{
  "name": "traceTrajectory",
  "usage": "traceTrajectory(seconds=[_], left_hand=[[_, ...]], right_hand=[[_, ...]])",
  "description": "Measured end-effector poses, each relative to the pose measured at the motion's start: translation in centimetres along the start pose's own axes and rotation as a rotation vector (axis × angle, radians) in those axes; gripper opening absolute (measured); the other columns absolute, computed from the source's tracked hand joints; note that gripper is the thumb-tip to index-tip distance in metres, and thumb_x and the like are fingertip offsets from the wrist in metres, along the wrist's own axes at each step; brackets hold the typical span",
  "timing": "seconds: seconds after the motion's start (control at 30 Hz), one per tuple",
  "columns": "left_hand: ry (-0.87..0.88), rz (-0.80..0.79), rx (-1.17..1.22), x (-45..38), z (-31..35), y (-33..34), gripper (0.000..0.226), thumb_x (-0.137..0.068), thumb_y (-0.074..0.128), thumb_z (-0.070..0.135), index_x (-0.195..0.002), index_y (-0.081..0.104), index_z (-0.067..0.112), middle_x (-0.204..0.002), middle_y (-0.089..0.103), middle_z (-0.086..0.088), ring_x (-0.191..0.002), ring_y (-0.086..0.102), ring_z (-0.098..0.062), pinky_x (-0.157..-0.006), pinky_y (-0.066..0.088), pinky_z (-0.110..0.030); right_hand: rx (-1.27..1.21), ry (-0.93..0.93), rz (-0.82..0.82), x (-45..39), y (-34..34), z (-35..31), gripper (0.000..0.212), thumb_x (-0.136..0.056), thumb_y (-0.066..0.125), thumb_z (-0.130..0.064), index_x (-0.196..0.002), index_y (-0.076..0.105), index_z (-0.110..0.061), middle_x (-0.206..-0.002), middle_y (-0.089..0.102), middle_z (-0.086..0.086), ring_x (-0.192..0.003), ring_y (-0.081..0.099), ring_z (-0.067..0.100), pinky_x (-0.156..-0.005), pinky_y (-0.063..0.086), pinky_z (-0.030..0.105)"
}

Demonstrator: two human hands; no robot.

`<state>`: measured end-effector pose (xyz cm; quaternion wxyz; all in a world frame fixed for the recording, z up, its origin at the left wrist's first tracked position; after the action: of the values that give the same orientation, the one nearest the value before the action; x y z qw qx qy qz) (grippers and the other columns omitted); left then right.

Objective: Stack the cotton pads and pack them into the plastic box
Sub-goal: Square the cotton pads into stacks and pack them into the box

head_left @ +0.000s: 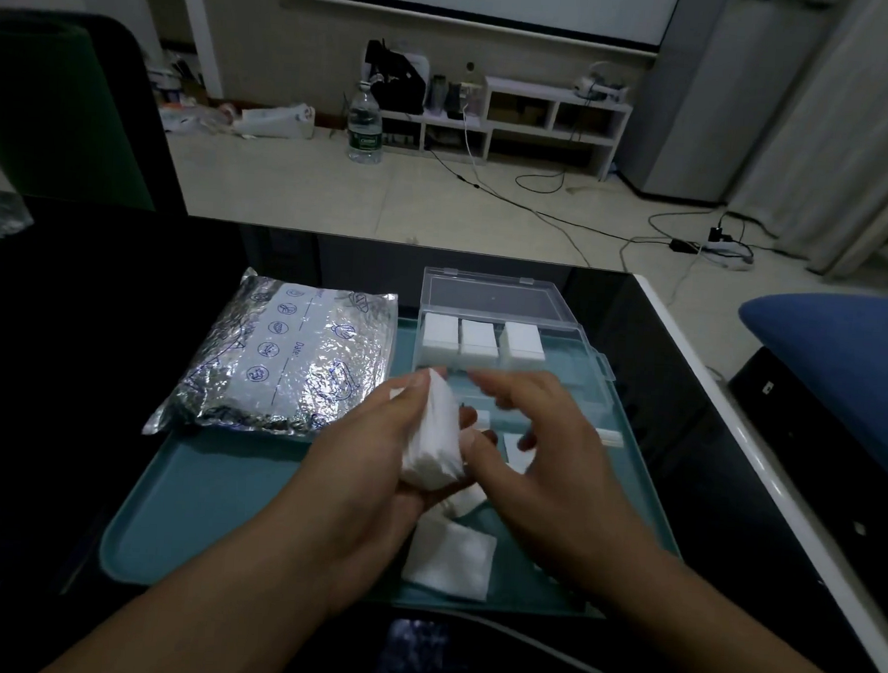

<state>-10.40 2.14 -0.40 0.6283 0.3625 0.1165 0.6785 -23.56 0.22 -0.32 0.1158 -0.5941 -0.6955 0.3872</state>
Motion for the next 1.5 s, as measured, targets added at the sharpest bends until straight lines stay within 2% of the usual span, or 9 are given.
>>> traceTrajectory(seconds=[0.13, 0.27, 0.4, 0.53, 0.67, 0.9, 1.17, 1.4, 1.5], left_hand=[[0.014, -0.012, -0.045, 0.2, 0.1, 0.0, 0.03, -0.097, 0.053, 0.025, -0.121, 0.06, 0.007, -0.103, 0.071, -0.024, -0.082, 0.072, -0.033, -0.061, 0.06, -0.037], [0.032, -0.018, -0.107, 0.3, -0.3, 0.0, 0.027, -0.098, 0.052, 0.021, -0.115, 0.063, 0.005, -0.101, 0.07, -0.027, -0.075, 0.07, -0.034, -0.059, 0.06, -0.035], [0.024, -0.067, -0.13, 0.1, -0.2, 0.0, 0.032, -0.099, 0.049, 0.023, -0.117, 0.066, 0.002, -0.113, 0.068, -0.025, -0.08, 0.07, -0.034, -0.068, 0.06, -0.037], [-0.022, -0.085, -0.092, 0.1, -0.2, 0.1, 0.034, -0.096, 0.052, 0.025, -0.119, 0.064, 0.002, -0.109, 0.07, -0.024, -0.079, 0.07, -0.035, -0.07, 0.061, -0.041], [-0.042, -0.078, -0.066, 0.1, -0.2, 0.0, 0.029, -0.094, 0.054, 0.016, -0.116, 0.065, 0.001, -0.098, 0.073, -0.022, -0.078, 0.07, -0.034, -0.073, 0.061, -0.038], [-0.112, -0.075, -0.036, 0.1, -0.2, 0.0, 0.036, -0.096, 0.049, 0.027, -0.115, 0.065, 0.001, -0.108, 0.071, -0.024, -0.081, 0.073, -0.034, -0.078, 0.06, -0.042], [-0.124, -0.097, -0.079, 0.4, 0.0, 0.2, 0.033, -0.097, 0.048, 0.028, -0.113, 0.065, 0.003, -0.103, 0.072, -0.022, -0.082, 0.073, -0.035, -0.069, 0.062, -0.04], [-0.103, -0.107, -0.103, 0.5, -0.2, 0.2, 0.03, -0.097, 0.051, 0.02, -0.121, 0.062, 0.004, -0.109, 0.07, -0.023, -0.083, 0.072, -0.036, -0.068, 0.062, -0.039], [-0.102, -0.12, -0.11, 0.3, -0.1, 0.0, 0.031, -0.092, 0.055, 0.023, -0.116, 0.067, 0.007, -0.104, 0.073, -0.02, -0.083, 0.072, -0.034, -0.076, 0.06, -0.042]], right_hand=[[-0.136, -0.084, -0.167, -0.1, -1.2, -0.4, 0.071, -0.082, 0.064, -0.027, -0.145, 0.034, -0.04, -0.141, 0.038, -0.025, -0.135, 0.034, -0.003, -0.108, 0.037, 0.027], [-0.154, -0.089, -0.287, 0.1, -1.3, -0.6, 0.089, -0.077, 0.081, -0.031, -0.148, 0.028, -0.041, -0.14, 0.044, -0.024, -0.131, 0.039, -0.007, -0.108, 0.037, 0.023], [-0.177, -0.061, -0.234, 0.0, -1.2, -0.4, 0.086, -0.074, 0.084, -0.022, -0.144, 0.037, -0.037, -0.124, 0.058, -0.022, -0.118, 0.053, -0.005, -0.102, 0.041, 0.017], [-0.181, -0.055, -0.264, 0.0, -1.2, -0.4, 0.092, -0.07, 0.087, -0.025, -0.144, 0.035, -0.042, -0.13, 0.054, -0.02, -0.119, 0.053, -0.002, -0.101, 0.045, 0.021], [-0.186, -0.054, -0.292, 0.1, -1.2, -0.6, 0.088, -0.074, 0.083, -0.034, -0.146, 0.032, -0.042, -0.133, 0.052, -0.022, -0.121, 0.049, -0.007, -0.101, 0.042, 0.016], [-0.19, -0.045, -0.278, -0.1, -1.5, -0.3, 0.086, -0.074, 0.084, -0.021, -0.144, 0.038, -0.039, -0.127, 0.058, -0.02, -0.121, 0.051, -0.004, -0.105, 0.043, 0.025], [-0.192, -0.041, -0.298, 0.0, -1.4, -0.2, 0.089, -0.072, 0.086, -0.02, -0.144, 0.037, -0.038, -0.127, 0.058, -0.021, -0.12, 0.051, -0.006, -0.104, 0.041, 0.019], [-0.176, -0.036, -0.302, 0.1, -1.5, -0.3, 0.09, -0.071, 0.086, -0.024, -0.143, 0.035, -0.043, -0.127, 0.055, -0.027, -0.12, 0.048, -0.012, -0.102, 0.038, 0.011], [-0.191, -0.049, -0.289, 0.1, -1.7, -0.5, 0.085, -0.073, 0.082, -0.037, -0.144, 0.034, -0.043, -0.126, 0.056, -0.029, -0.121, 0.048, -0.01, -0.1, 0.04, 0.012]])
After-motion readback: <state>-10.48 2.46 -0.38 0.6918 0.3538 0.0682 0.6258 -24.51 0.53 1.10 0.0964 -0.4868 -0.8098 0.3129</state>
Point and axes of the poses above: each hand's wrist, its own x-axis away from the middle knuckle, its own y-axis out of the palm, z = x × y, the point moved 3 cm from there along -x, towards the middle knuckle
